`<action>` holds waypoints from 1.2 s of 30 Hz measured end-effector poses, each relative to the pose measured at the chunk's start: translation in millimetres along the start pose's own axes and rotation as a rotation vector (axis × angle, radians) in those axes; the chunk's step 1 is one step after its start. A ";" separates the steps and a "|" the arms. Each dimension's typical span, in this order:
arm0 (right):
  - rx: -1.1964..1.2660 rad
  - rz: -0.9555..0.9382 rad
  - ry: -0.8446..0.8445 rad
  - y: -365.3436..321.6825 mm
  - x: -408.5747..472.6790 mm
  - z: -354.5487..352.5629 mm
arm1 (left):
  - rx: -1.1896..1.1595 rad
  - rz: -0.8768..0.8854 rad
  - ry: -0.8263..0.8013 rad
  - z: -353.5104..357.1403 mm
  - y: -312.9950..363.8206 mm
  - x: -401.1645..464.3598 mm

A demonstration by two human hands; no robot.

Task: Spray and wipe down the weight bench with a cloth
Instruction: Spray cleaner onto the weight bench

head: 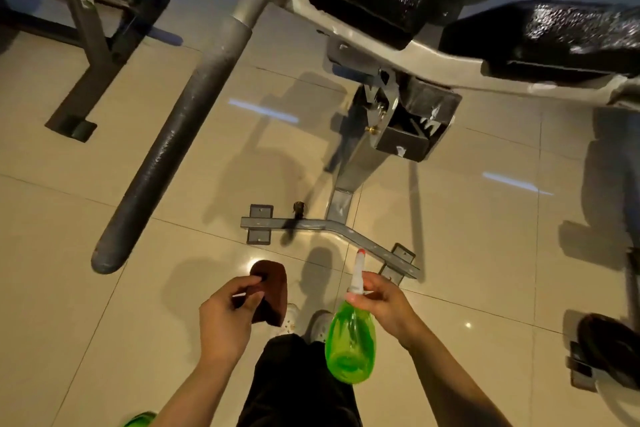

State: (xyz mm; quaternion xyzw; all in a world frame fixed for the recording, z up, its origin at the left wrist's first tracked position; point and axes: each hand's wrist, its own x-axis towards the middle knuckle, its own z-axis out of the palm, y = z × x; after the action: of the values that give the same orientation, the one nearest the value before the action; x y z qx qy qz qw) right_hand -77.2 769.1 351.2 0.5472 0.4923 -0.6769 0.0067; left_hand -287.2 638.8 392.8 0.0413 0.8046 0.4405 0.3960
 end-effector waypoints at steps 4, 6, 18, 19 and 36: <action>-0.074 0.029 -0.087 42.0 74.8 -3.2 | 0.047 0.038 0.025 33.4 -33.6 48.6; -0.115 0.040 -0.122 64.1 109.7 -3.4 | 0.071 0.063 0.031 49.6 -55.0 72.3; -0.107 -0.069 -0.158 129.5 214.2 20.2 | 0.096 -0.022 0.166 73.4 -156.4 136.3; -0.150 -0.067 -0.200 128.6 217.6 26.1 | 0.101 -0.033 0.179 70.8 -157.8 134.9; -0.049 0.003 -0.230 126.5 214.9 88.8 | 0.090 -0.097 0.255 37.9 -155.4 111.5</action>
State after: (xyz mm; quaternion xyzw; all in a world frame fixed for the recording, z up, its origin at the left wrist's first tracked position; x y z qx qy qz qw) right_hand -159.3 757.9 99.8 0.4663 0.5039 -0.7229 0.0776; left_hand -294.0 616.2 199.3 -0.0366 0.8684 0.3860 0.3090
